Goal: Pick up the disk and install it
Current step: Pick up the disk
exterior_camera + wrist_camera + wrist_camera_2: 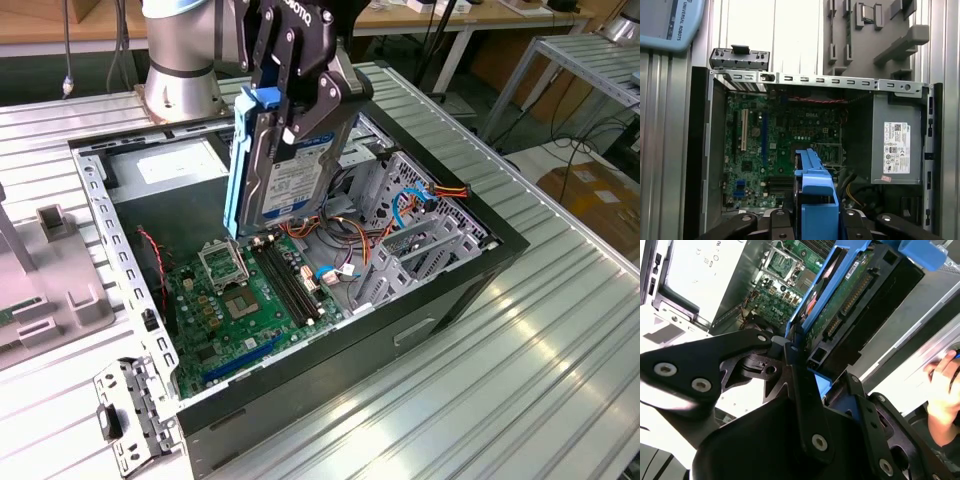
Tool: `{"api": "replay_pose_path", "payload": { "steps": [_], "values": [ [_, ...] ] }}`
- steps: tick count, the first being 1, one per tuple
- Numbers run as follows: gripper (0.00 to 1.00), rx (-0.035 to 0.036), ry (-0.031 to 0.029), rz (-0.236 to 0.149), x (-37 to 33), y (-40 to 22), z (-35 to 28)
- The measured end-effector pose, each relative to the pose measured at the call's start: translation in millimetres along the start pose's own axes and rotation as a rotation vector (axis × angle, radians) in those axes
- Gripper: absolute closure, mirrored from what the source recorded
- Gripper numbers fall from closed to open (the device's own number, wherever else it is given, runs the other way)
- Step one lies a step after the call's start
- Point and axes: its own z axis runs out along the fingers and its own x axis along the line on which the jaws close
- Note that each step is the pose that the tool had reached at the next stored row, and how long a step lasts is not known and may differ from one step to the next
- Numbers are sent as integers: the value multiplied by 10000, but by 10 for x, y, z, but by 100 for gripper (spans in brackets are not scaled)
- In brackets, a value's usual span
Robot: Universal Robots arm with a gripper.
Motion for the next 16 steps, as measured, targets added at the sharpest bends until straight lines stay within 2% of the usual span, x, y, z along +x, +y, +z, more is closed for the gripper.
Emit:
{"api": "replay_pose_path", "payload": {
  "steps": [16],
  "values": [
    [63,0,0,-1,90,-92,-7]
  ]
}}
